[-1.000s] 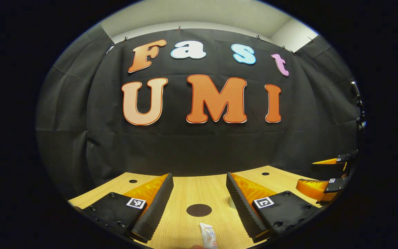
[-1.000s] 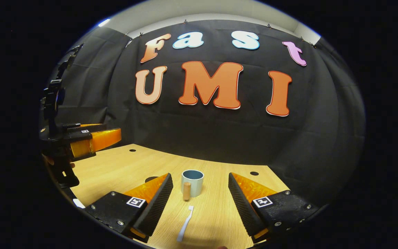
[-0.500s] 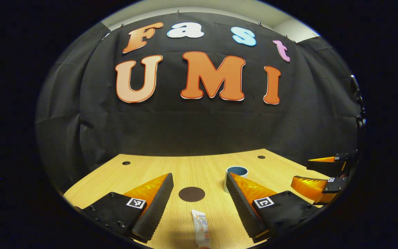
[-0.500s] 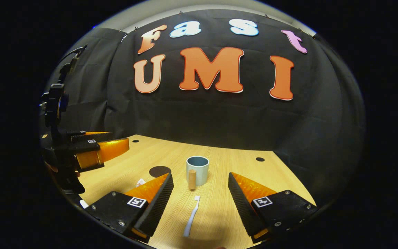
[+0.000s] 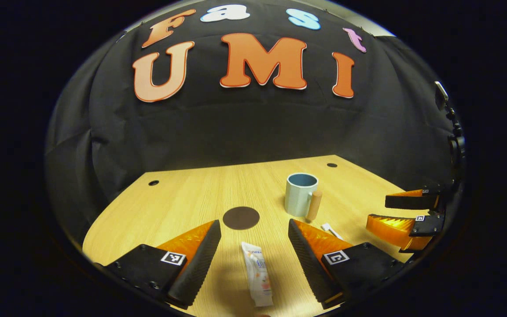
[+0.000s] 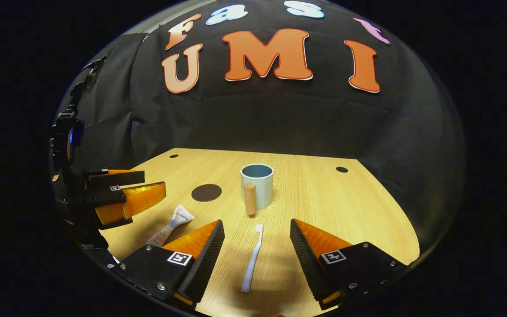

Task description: Put the toothbrush and toothpaste on the desktop into the cup, then pick up the cup and place it on the coaster on the desktop.

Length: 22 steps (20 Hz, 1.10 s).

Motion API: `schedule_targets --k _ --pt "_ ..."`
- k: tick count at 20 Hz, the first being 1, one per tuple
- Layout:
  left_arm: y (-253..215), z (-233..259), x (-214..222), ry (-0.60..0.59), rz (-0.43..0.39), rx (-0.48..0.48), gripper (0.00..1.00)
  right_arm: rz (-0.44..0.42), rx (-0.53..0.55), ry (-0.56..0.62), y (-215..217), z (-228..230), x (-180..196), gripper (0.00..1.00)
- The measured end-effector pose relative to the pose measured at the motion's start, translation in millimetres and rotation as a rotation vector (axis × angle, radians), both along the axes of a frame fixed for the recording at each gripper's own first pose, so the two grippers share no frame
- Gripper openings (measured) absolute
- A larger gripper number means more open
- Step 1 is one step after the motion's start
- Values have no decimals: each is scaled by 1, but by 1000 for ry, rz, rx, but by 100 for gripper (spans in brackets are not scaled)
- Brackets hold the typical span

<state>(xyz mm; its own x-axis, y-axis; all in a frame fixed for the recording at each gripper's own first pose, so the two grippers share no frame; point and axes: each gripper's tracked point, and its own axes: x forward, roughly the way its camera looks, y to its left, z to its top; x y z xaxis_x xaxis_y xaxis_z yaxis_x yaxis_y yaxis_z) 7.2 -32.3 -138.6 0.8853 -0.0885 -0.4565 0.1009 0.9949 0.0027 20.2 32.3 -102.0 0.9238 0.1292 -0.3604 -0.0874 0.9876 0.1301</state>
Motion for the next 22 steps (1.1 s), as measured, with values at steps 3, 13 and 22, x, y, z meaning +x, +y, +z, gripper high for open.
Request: schedule_targets --k 3,13,22 --pt "1 -19 -6 69 -5 13 98 14 -9 61 6 -20 2 88" --pt "-1 -77 -15 276 -12 -5 98 37 -40 237 18 -62 7 72" --pt "3 -121 -26 398 -4 -10 86 3 -1 345 20 -99 18 33"
